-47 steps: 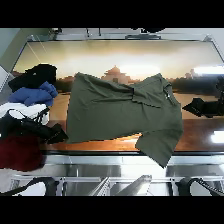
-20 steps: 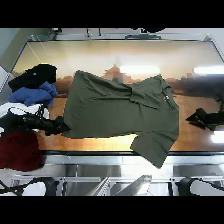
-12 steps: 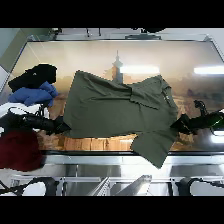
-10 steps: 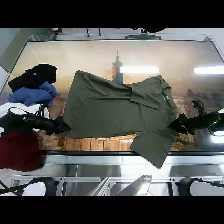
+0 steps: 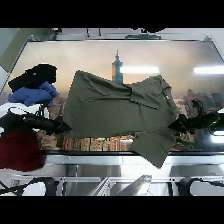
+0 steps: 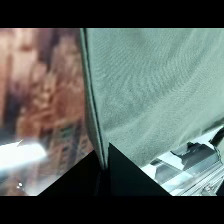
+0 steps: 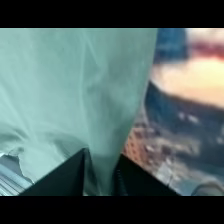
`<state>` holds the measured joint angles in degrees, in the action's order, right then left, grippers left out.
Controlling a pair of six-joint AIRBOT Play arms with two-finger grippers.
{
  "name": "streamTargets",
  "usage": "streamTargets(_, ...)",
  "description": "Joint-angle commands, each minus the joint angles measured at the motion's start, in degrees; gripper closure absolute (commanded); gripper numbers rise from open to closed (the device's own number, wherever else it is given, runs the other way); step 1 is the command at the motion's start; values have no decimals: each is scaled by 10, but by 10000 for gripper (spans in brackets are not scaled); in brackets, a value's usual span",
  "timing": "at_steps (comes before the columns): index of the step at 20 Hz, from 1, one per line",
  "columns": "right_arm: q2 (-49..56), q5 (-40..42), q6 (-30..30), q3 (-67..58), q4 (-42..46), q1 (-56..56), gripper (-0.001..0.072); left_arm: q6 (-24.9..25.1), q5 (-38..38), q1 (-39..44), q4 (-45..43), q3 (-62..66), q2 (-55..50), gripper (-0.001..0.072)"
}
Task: Fold the shirts.
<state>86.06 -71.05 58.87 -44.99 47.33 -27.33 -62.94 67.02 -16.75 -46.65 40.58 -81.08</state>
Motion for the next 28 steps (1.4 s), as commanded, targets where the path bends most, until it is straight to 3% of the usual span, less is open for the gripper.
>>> streamTargets(1,-1,-27,-2,-9,-7,-36,508,0,0,0,-2,0,0,689)
streamTargets(2,-1,-30,-2,-6,-7,-44,586,0,-1,-1,-2,0,0,689)
streamTargets(3,-1,-29,-5,0,-6,-47,581,0,-2,0,-1,0,0,689)
streamTargets(5,0,-23,-22,13,-6,-47,402,0,-2,0,-1,0,0,689)
streamTargets(14,2,-13,-49,-18,-6,-125,384,2,2,0,-1,0,0,689)
streamTargets(15,3,-14,-49,-11,-5,-122,252,2,2,0,-2,0,0,689)
streamTargets(16,5,-17,-49,-3,-5,-118,197,5,0,-1,-2,0,0,689)
streamTargets(19,7,-25,-49,19,-6,-101,352,5,-2,-1,-1,0,0,689)
streamTargets(28,7,-15,-58,23,-24,-33,352,6,5,0,-1,1,0,689)
